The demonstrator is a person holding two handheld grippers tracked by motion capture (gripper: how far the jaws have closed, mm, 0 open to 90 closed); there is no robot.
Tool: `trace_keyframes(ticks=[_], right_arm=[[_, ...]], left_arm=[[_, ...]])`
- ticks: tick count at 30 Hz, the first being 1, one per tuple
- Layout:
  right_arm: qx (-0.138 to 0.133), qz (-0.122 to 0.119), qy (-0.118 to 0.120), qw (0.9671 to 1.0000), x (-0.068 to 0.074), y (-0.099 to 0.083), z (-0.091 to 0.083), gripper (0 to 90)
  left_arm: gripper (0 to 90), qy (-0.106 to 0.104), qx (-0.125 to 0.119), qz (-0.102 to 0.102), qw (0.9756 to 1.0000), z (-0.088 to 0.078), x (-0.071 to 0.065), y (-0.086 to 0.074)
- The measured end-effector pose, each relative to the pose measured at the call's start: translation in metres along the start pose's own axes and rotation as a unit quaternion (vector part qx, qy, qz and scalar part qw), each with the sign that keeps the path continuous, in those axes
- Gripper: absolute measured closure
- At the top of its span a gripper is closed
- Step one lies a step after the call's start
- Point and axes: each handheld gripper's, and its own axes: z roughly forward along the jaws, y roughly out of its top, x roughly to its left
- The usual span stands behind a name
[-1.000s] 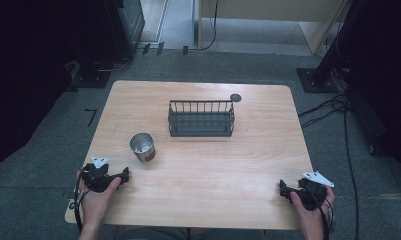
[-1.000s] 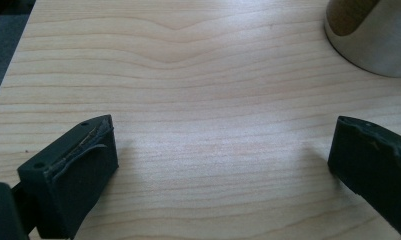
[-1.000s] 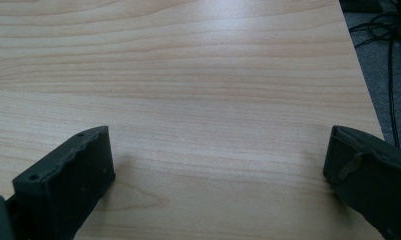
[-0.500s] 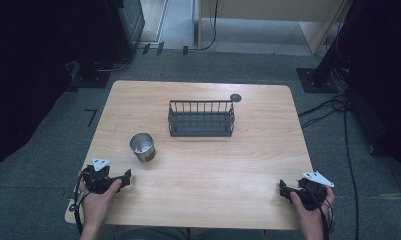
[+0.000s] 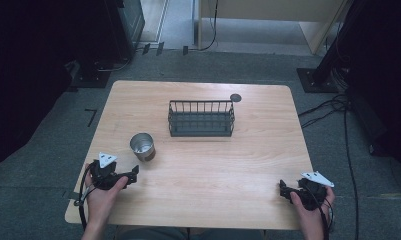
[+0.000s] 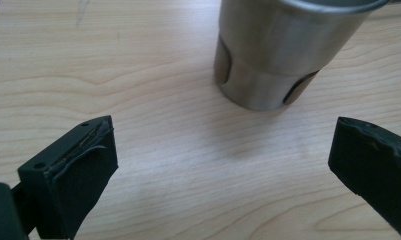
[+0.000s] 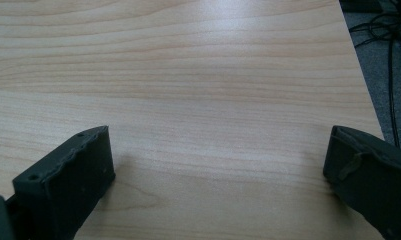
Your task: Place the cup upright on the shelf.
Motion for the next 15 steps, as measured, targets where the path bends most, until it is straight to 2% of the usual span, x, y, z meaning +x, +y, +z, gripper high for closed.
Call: trace_keyframes(ticks=[8, 15], right_arm=[[0.000, 0.000, 0.000, 1.0000, 0.000, 0.000, 0.000, 0.0], [0.000, 0.000, 0.000, 1.0000, 0.000, 0.000, 0.000, 0.0]], left_arm=[[0.0, -0.006, -0.008, 0.005, 0.9999, 0.002, -0.010, 0.014], [0.0, -0.007, -0.008, 0.021, 0.9997, 0.008, -0.021, 0.029]])
